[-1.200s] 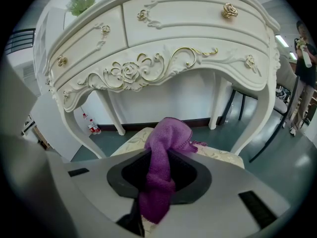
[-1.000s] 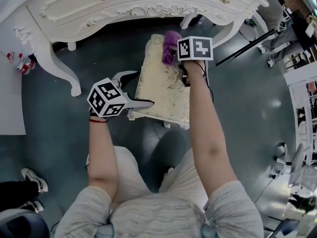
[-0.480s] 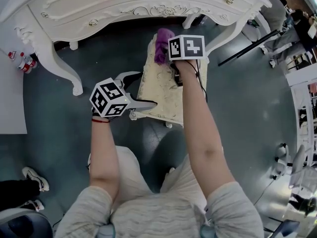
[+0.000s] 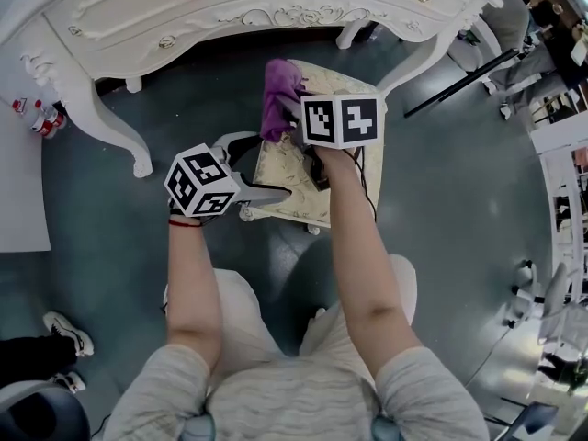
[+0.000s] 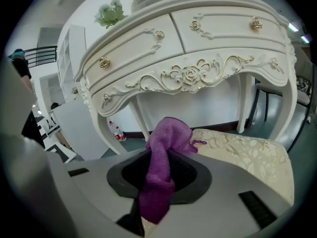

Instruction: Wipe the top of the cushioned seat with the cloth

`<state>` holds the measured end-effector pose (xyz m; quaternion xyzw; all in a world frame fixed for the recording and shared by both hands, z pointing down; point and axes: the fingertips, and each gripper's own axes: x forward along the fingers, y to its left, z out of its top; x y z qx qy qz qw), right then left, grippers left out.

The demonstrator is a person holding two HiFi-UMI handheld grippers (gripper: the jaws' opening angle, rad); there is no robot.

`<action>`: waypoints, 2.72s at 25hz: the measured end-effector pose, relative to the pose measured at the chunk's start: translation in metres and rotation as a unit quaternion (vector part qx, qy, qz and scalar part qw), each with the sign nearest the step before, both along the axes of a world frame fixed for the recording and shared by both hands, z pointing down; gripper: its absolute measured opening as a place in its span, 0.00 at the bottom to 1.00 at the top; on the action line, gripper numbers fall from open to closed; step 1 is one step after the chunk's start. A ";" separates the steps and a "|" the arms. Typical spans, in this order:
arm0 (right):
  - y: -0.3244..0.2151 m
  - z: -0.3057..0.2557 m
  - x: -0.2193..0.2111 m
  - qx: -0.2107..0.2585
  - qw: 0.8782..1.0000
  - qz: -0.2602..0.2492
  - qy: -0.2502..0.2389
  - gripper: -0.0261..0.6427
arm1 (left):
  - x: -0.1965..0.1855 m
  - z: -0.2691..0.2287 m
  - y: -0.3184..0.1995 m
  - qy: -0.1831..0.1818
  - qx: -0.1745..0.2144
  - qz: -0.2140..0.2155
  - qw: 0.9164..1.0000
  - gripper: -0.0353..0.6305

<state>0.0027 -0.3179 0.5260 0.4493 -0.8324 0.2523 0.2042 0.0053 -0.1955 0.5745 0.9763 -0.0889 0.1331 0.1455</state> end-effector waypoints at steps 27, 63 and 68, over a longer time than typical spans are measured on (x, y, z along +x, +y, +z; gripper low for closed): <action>0.039 0.021 0.039 -0.002 0.995 0.003 0.095 0.18 | 0.000 -0.001 0.000 -0.005 0.006 -0.002 1.000 0.85; 0.098 0.020 0.212 -0.018 0.984 0.121 0.127 0.18 | 0.001 -0.002 0.000 -0.012 0.012 0.002 1.000 0.85; 0.121 0.010 0.235 -0.016 0.978 0.136 0.158 0.18 | 0.001 -0.005 0.003 -0.013 0.021 0.012 1.000 0.85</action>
